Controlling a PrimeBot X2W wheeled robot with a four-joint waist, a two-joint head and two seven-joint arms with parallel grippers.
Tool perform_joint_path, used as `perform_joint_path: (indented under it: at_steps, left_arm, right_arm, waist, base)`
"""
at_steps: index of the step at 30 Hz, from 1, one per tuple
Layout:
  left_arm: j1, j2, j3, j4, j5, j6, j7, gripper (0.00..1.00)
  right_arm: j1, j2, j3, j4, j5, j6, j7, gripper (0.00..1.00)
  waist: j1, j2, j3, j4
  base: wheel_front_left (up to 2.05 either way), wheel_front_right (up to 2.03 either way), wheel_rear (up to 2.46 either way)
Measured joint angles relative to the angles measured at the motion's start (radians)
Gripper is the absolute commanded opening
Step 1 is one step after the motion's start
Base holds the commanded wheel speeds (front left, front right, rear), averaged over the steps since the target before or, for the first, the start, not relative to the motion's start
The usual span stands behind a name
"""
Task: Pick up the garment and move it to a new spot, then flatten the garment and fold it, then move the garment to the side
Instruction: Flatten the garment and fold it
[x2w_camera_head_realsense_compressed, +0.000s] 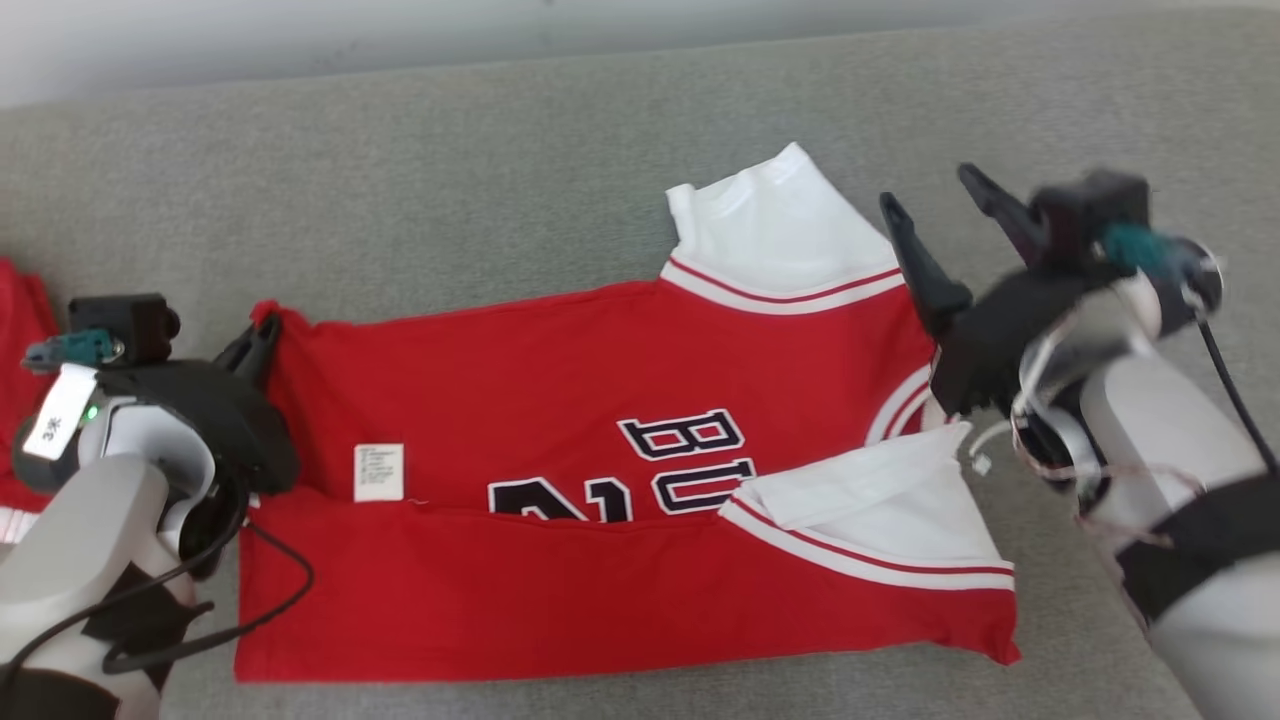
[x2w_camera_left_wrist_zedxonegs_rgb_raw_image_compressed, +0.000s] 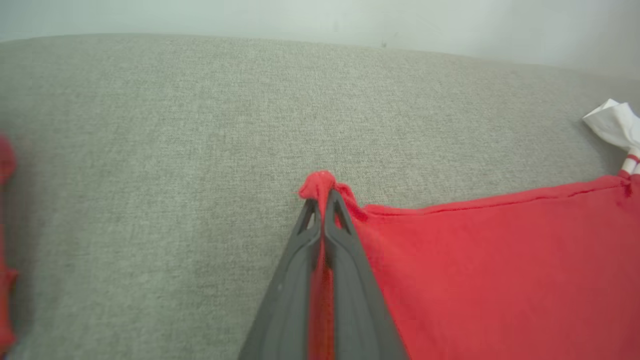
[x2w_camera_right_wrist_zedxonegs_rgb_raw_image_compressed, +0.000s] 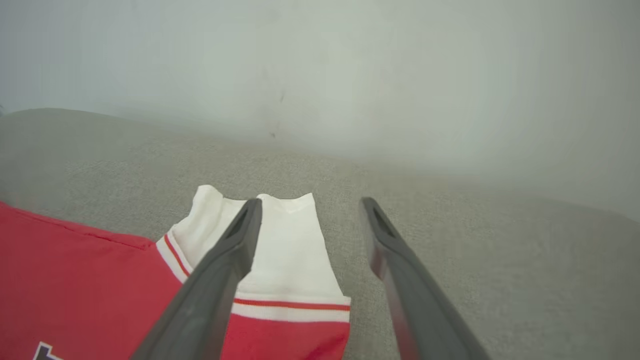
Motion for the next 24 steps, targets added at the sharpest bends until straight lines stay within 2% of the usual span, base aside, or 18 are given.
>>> perform_joint_path:
  at_steps: [7,13,24]
  left_arm:
    - [-0.042,-0.011,-0.04,-0.036,0.0,0.0,-0.03,0.0]
    - [-0.078,-0.033,-0.071,-0.064,-0.001,0.0,-0.057,0.0]
    - [-0.113,-0.053,-0.12,-0.088,-0.02,0.0,-0.1,0.0]
  right_arm:
    - [-0.198,0.054,0.025,0.213,-0.003,0.007,0.111,1.0]
    - [-0.304,0.064,0.031,0.387,-0.013,0.007,0.17,1.0]
    - [-0.402,0.078,0.052,0.584,-0.048,0.012,0.188,1.0]
  waist:
    - [0.0001,0.0,0.033,0.049]
    - [0.0001,0.0,0.066,0.095]
    - [0.0,0.0001,0.12,0.167]
  base:
    - [0.0,0.0,0.0]
    - [0.0,0.0,0.0]
    - [0.0,0.0,0.0]
